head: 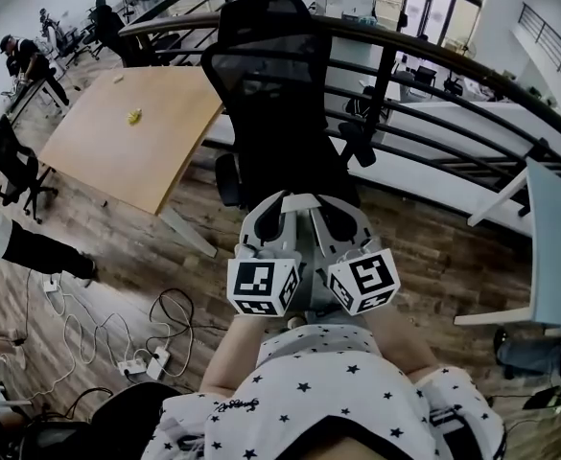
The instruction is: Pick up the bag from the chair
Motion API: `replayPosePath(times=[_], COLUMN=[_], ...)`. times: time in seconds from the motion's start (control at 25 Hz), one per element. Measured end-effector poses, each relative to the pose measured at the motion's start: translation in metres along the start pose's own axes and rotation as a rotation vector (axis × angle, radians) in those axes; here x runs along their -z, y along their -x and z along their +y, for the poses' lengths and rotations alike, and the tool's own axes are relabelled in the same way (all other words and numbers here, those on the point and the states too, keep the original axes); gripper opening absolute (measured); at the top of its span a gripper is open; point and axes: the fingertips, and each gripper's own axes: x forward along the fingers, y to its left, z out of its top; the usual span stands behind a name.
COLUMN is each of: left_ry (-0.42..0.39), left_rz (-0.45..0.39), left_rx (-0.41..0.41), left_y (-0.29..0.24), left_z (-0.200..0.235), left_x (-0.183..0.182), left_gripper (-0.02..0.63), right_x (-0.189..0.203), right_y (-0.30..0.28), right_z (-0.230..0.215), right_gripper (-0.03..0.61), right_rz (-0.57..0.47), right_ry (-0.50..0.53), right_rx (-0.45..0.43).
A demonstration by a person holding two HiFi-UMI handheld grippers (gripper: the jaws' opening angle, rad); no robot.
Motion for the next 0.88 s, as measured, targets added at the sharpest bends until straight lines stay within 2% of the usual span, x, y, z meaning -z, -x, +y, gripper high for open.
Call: replayPosePath(times=[0.88], left_ry=[0.018], left_rz=[0.0], left_rx=[-0.002], left_y=[-0.019], left_z=[0.014], left_x=[-0.002], left_gripper=[0.012], right_x=[-0.001], right_y=[-0.022], right_z=[-0.01], right_gripper=[0.0], right_rz=[0.011], right_ry=[0.009], right_rx=[-0.011])
